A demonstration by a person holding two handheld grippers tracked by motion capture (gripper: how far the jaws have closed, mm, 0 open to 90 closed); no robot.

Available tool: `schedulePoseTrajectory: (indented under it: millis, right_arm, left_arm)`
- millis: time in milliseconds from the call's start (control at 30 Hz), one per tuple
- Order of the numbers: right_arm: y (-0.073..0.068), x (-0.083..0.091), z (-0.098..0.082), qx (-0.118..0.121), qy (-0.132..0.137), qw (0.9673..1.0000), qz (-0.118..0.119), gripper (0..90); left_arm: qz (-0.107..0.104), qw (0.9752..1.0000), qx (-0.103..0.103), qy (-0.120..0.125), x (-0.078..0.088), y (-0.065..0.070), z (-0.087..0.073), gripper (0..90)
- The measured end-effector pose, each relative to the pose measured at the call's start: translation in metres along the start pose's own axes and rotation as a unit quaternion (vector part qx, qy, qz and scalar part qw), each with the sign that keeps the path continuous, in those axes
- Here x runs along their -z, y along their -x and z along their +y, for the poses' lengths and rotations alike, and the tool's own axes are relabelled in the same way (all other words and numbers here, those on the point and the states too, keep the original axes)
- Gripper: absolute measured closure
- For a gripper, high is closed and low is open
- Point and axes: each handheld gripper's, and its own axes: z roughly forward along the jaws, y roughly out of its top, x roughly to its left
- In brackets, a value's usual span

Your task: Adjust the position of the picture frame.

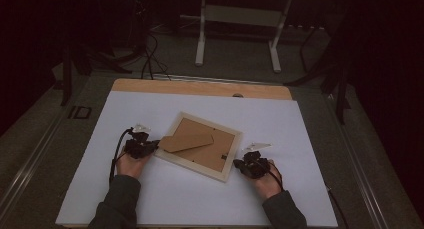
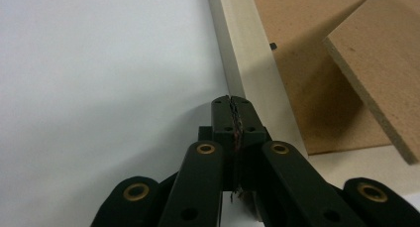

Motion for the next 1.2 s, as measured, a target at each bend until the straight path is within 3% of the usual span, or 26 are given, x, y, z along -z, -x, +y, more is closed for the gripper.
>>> schedulePoseTrajectory:
  millis: [400, 700, 1200]
  right_arm:
    - [0.011, -0.007, 0.009, -0.014, 0.004, 0.9999, -0.002, 90.0]
    - [0.017, -0.011, 0.012, -0.020, 0.011, 0.9997, -0.001, 89.9]
    - [0.027, -0.018, 0.024, -0.023, 0.008, 0.9996, -0.013, 90.0]
  left_arm:
    - [-0.004, 0.9998, 0.019, 0.005, 0.004, 0.002, -0.007, 90.0]
    - [0.002, 1.0000, 0.003, 0.000, 0.008, 0.006, -0.010, 90.0]
    - [0.003, 1.0000, 0.002, 0.003, 0.012, 0.012, -0.016, 90.0]
